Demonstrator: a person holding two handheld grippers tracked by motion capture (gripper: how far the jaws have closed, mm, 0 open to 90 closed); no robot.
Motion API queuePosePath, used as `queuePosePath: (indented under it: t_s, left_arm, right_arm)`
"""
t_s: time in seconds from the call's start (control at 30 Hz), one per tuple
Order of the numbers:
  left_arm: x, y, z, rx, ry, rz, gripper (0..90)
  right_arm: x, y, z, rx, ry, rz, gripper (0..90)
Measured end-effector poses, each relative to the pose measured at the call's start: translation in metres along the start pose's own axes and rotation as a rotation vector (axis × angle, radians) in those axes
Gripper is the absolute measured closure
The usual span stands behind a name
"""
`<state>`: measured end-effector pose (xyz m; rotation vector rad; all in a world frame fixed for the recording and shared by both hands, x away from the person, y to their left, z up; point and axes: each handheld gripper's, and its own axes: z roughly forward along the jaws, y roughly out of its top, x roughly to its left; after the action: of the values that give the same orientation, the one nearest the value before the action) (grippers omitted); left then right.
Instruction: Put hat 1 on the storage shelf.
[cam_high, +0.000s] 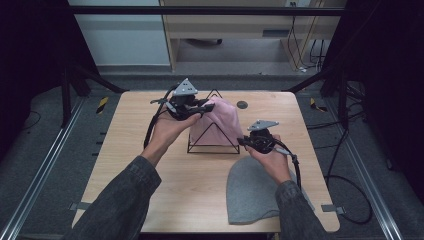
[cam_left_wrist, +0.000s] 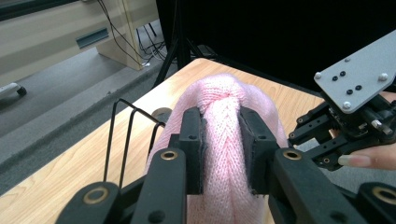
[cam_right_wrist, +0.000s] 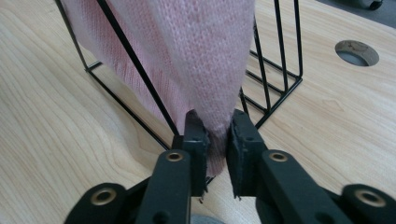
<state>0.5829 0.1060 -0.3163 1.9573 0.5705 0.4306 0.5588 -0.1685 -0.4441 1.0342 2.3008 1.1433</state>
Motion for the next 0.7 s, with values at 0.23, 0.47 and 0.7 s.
queuePosePath:
  t_s: [0.23, 0.47, 0.7]
  left_arm:
    - [-0.001, -0.004, 0.003, 0.012, 0.000, 0.002, 72.8]
    - [-0.003, -0.009, 0.009, 0.023, -0.004, 0.003, 72.2]
    - [-0.003, -0.017, 0.011, 0.047, -0.014, 0.000, 71.6]
  right_arm:
    - [0.001, -0.005, -0.003, 0.013, -0.019, 0.028, 55.4]
    - [-0.006, -0.015, -0.022, 0.000, -0.068, 0.049, 43.1]
    - [-0.015, -0.026, -0.037, 0.010, -0.107, 0.064, 36.7]
